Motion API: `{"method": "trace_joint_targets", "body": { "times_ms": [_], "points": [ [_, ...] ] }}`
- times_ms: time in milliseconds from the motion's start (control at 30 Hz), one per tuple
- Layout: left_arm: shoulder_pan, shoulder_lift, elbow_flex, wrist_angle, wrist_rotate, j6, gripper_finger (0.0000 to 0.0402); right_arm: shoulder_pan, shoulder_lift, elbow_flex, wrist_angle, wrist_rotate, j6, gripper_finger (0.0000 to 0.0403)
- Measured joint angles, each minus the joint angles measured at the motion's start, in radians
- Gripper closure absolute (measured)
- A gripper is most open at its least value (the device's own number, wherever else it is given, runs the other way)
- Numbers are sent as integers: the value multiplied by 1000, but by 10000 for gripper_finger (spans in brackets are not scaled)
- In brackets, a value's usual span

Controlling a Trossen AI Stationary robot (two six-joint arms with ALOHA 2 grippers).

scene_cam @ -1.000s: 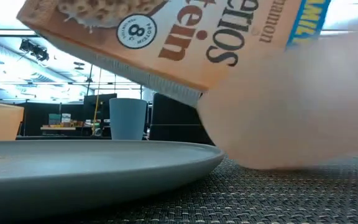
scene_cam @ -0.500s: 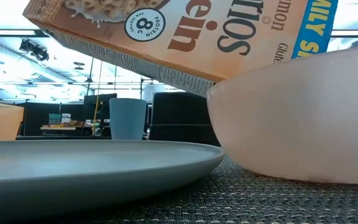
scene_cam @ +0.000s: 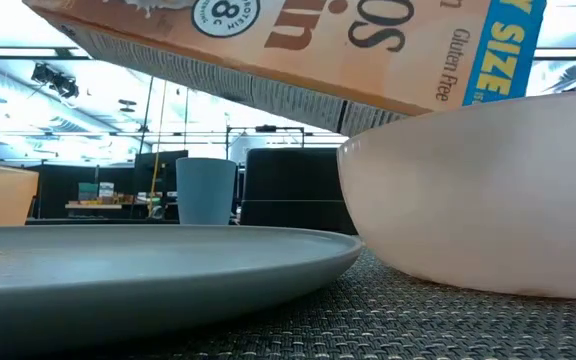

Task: Arrange a breakfast setting
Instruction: Pour the cereal from the cereal box into the light orange bowl

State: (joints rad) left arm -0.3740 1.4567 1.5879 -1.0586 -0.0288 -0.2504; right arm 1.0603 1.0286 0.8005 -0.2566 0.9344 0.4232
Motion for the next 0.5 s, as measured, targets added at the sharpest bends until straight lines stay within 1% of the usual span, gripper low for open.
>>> {"method": "trace_joint_targets", "body": {
  "times_ms": [167, 500],
  "points": [
    [6, 0, 0, -11, 30, 0, 228, 0, -8, 0, 0, -8, -9, 252],
    [18, 0, 0, -4, 40, 0, 228, 1, -28, 0, 1, 0, -26, 252]
  ]
}}
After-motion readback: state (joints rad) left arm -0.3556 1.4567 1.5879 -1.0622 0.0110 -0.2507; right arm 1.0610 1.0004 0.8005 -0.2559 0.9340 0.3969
